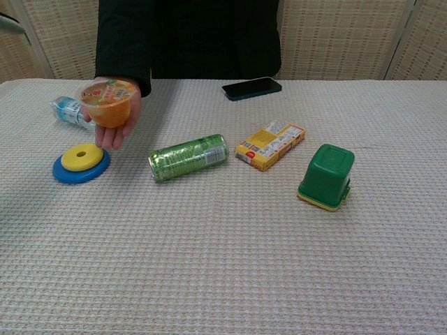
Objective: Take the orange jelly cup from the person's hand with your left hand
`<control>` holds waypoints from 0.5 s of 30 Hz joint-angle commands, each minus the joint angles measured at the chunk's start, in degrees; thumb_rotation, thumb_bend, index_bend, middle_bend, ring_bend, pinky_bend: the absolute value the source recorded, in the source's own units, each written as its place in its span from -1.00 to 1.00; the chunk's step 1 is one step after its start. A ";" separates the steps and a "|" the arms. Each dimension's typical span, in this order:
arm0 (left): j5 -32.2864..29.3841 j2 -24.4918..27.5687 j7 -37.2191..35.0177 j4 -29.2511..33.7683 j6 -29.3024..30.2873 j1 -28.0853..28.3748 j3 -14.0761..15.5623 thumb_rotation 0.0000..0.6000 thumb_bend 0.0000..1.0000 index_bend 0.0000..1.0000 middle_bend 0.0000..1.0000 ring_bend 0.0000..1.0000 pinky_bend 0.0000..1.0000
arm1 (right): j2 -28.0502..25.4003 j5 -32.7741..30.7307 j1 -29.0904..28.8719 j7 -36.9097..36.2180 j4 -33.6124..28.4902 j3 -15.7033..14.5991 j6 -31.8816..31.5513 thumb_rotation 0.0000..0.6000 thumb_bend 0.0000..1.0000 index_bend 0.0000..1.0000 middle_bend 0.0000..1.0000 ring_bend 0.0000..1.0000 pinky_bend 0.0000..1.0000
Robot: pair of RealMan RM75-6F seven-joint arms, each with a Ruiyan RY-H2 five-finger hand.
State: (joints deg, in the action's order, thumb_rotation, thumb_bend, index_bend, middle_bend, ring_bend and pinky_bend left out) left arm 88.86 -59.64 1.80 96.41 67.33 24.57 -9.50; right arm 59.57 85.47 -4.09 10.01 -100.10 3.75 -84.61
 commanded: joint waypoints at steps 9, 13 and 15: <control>-6.62 -2.99 7.48 0.23 -13.90 12.70 -4.01 1.00 -0.71 -0.85 -1.00 -0.93 -0.56 | -0.78 -0.01 0.78 0.24 -1.03 -0.58 -0.63 1.00 -0.72 -0.63 -0.68 -0.77 -0.71; -9.91 -5.63 10.49 -1.51 -16.99 15.85 -4.41 1.00 -0.71 -0.81 -1.00 -0.93 -0.56 | -0.59 -0.28 1.06 -0.05 -0.72 -0.66 -0.79 1.00 -0.73 -0.63 -0.68 -0.77 -0.71; -11.24 -6.59 11.72 -2.45 -18.10 16.95 -4.36 1.00 -0.71 -0.80 -1.00 -0.93 -0.55 | -0.55 -0.42 1.12 -0.18 -0.57 -0.68 -0.76 1.00 -0.73 -0.63 -0.68 -0.78 -0.71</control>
State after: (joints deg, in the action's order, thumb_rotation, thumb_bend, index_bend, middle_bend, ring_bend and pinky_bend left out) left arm 78.68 -65.27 12.59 94.85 50.25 40.52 -13.69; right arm 59.01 85.06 -2.97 9.84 -100.69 3.08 -85.38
